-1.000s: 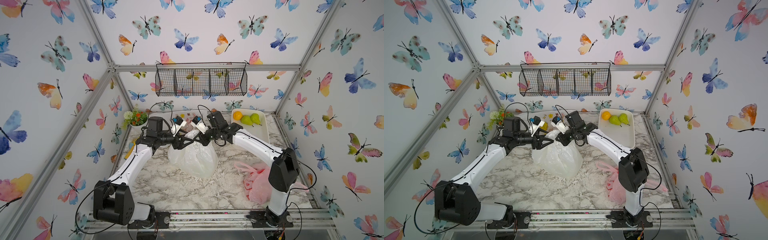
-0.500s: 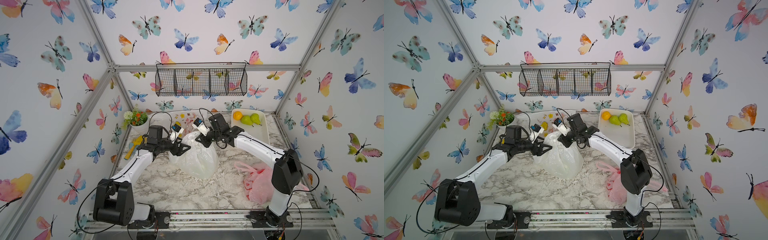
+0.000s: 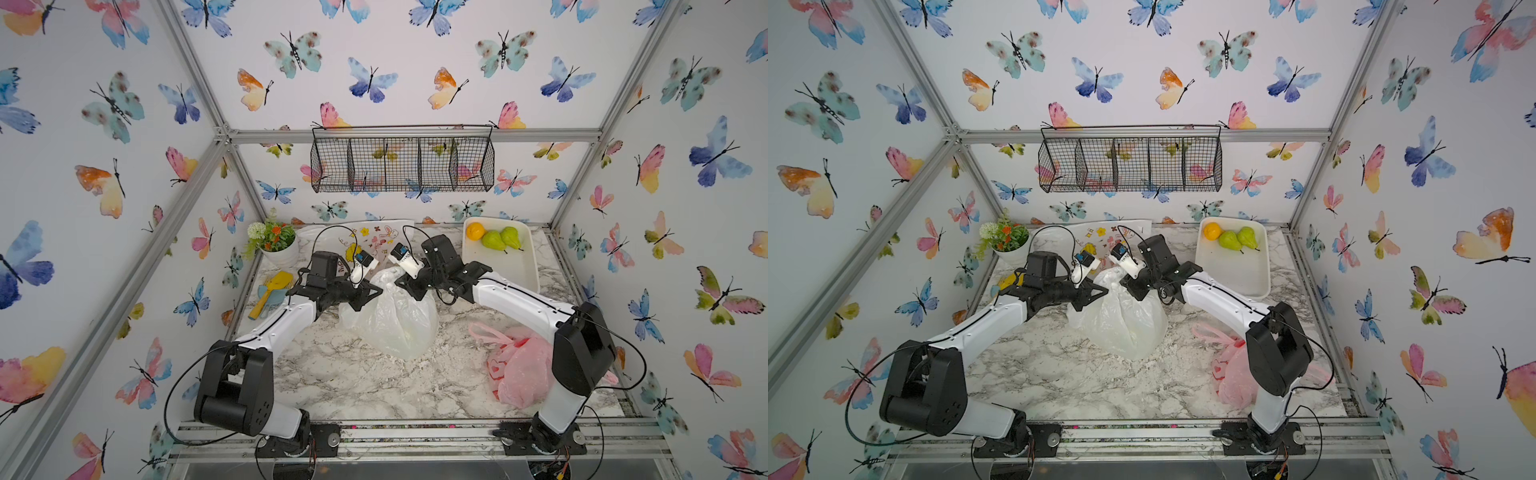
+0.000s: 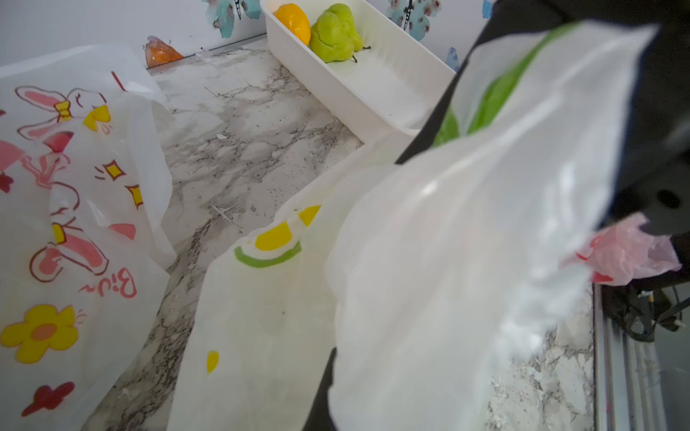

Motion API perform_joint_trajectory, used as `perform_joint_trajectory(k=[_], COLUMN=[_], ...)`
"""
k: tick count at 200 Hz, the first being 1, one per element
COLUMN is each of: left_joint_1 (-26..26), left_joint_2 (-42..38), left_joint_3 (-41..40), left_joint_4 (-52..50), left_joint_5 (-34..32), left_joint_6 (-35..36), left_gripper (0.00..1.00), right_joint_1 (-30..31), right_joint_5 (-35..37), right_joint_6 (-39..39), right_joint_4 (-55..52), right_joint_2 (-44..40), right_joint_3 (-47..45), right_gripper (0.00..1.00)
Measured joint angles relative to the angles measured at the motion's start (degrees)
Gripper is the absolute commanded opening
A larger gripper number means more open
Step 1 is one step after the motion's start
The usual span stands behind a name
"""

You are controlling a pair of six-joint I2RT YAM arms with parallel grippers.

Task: Place the pears into plastic bags & tie knots
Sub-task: Tie the plastic bag at the center of the board.

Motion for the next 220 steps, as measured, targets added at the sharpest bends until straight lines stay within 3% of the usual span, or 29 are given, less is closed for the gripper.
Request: perform_joint_trajectory(k=[28,52,118,170,182,195,207,220], left_joint_1=[-0.5,-2.4,-6.6,-14.8,-15.0,-15.0,-15.1,-14.3], left_joint_2=[-2.9,-6.6,-6.7,-5.1,-5.1,-5.1,-5.4,-6.3], left_joint_3=[-2.0,-5.4,-5.6,-4.8,-6.1,-7.6,-8.7,-9.4], left_joint_4=[0.0,-0.1,1.9,10.2,13.7,16.4,15.8,13.4], left_joint_5=[3.1,4.6,5.4,4.6,4.4,4.3,4.6,5.0], left_joint_6=[-3.3,-5.6,-9.7,-15.0,-16.9,-18.1,-18.2,-18.1], left_gripper=[0.0,0.0,0.0,0.0,0.08,0.25,0.41,0.5], right_joint_1=[1.1,1.7,1.9,0.7,-0.8,-2.7,-4.3,-5.4], right_joint_5=[7.9,10.4,9.2,3.0,-0.6,-4.3,-6.8,-9.0], right_joint_6=[-0.7,-0.8,-0.6,4.5,7.4,11.0,13.8,15.6], right_joint_4=[11.4,22.7,52.0,71.1,75.6,82.1,87.3,90.5], right_joint_2=[-2.2,-3.9,-4.8,-0.7,1.5,4.6,7.3,8.9], right_joint_3=[-8.5,-14.2,-24.1,-27.7,-27.8,-28.4,-29.1,-29.7], right_gripper=[0.21,0.17,0.11,0.09,0.09,0.06,0.05,0.05])
